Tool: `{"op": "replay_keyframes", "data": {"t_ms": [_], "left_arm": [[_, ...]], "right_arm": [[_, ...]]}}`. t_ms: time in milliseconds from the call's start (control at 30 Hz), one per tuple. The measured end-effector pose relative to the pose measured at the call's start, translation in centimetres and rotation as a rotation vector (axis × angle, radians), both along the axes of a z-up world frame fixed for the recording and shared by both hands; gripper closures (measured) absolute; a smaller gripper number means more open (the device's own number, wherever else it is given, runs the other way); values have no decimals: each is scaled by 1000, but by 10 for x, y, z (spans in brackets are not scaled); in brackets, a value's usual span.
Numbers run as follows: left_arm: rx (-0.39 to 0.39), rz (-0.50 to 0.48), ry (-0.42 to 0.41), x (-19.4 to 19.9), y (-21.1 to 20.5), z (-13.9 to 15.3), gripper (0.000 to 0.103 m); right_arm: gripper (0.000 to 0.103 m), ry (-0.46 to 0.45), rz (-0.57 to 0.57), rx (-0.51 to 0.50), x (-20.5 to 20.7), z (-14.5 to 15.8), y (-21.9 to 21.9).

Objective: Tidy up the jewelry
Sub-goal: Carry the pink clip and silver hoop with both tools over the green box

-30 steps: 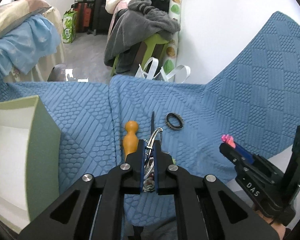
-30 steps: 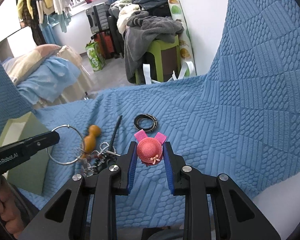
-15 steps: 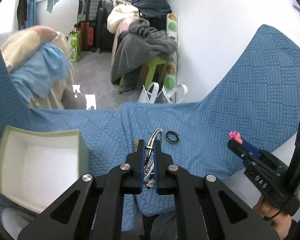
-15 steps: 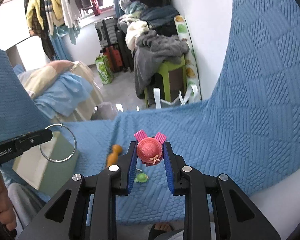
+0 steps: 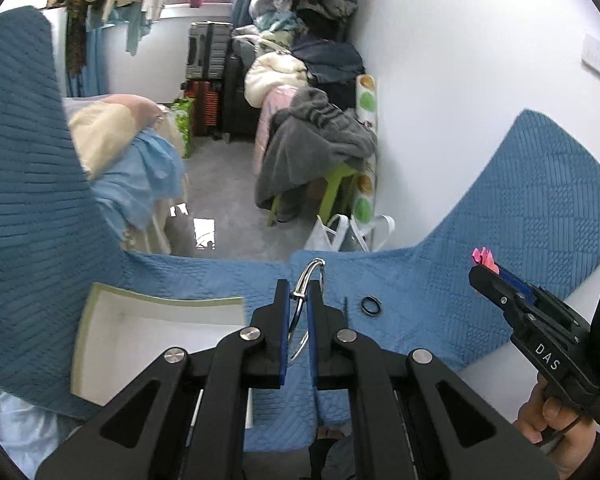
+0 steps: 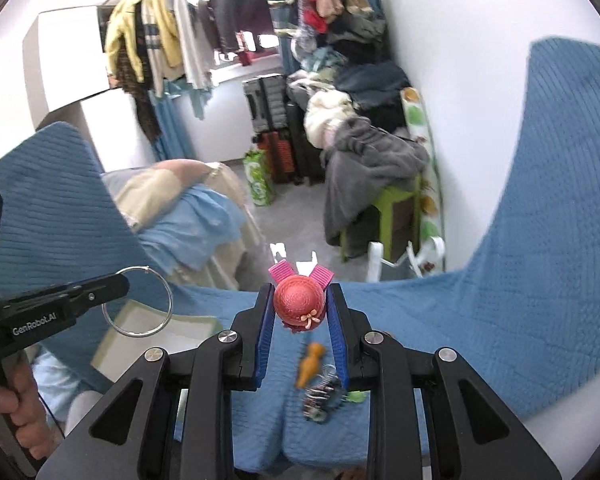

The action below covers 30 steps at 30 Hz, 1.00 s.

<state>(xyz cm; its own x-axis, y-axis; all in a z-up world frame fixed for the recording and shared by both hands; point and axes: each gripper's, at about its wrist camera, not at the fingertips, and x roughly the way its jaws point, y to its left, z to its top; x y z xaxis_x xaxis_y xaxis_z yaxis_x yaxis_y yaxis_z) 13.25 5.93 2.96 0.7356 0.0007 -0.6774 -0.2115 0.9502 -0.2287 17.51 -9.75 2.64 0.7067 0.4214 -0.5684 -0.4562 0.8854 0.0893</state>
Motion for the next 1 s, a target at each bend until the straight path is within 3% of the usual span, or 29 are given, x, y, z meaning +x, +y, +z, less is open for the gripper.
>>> {"op": "replay_keyframes", "data": {"t_ms": [367, 1000], "left_arm": [[-8, 77, 15, -36, 70, -7, 95], [-9, 52, 221, -43, 120, -115, 95]], "right_arm": [[80, 21, 95, 7, -21, -8, 80], [80, 199, 101, -94, -29, -106, 152]]}}
